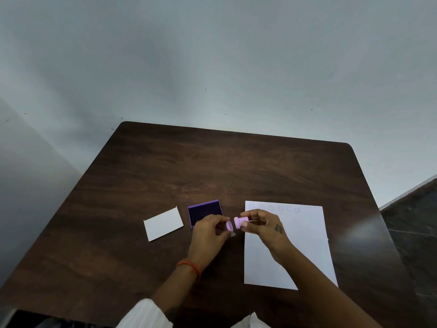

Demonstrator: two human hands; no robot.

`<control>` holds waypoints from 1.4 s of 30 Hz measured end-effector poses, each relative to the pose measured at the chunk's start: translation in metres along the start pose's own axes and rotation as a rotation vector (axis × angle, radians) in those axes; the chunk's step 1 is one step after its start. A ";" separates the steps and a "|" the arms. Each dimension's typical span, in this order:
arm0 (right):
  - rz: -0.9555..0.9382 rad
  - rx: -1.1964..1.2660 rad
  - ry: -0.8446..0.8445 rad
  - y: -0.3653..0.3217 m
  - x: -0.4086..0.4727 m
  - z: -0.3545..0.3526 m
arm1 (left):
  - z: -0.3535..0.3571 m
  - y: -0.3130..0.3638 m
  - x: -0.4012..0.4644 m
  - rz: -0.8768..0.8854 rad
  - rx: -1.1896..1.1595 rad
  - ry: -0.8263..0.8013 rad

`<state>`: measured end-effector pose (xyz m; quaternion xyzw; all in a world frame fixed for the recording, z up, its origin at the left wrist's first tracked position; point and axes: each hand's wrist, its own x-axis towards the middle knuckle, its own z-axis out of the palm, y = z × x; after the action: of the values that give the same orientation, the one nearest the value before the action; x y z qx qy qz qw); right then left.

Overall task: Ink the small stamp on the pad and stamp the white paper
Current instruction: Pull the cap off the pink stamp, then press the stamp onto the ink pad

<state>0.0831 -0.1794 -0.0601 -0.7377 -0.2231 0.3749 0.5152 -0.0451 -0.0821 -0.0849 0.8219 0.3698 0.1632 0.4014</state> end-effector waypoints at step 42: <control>0.474 0.839 -0.239 -0.015 0.012 0.036 | -0.055 -0.075 0.004 -0.064 0.437 0.129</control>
<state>0.0635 -0.1438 -0.0569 -0.4491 0.0635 0.6212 0.6391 -0.1095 -0.0193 -0.1095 0.8651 0.4470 0.1185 0.1946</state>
